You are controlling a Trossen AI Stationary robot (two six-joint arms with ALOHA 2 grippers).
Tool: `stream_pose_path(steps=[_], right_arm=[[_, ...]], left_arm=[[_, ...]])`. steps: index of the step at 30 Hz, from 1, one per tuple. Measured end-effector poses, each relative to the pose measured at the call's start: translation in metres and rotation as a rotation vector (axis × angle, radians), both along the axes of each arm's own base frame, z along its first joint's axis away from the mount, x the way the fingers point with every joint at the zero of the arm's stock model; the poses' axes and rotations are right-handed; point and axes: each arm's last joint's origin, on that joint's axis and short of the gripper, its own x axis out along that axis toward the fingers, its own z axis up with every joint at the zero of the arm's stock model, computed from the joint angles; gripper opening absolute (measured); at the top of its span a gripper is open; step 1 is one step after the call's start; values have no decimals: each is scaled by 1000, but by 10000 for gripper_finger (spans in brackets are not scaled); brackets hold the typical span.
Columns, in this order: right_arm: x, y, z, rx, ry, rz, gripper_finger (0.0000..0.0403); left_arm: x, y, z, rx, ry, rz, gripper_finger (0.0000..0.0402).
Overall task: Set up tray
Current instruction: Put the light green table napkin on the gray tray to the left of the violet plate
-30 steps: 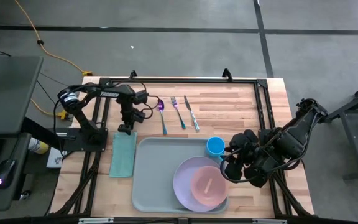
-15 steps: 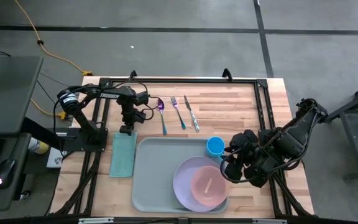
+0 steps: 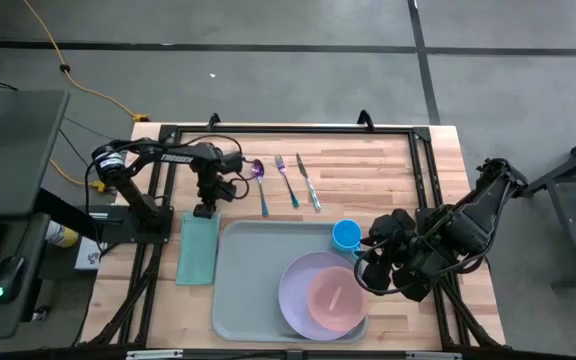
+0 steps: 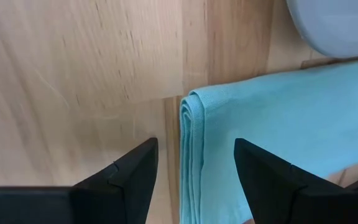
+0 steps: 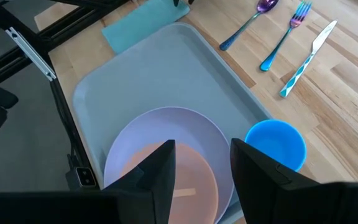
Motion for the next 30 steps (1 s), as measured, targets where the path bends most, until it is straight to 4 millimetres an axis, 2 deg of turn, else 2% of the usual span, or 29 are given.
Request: stream_pose_path(steps=[19,24,30], right_arm=[[-1,2,0,5,3,12,131],[-1,2,0,6,2,12,131],[-1,2,0,1,2,17,131]], left_arm=[[3,-1,-1,29,50,128,248],[4,-3,-1,34,52,131,248],[10,-14,-1,104,69,65,248]])
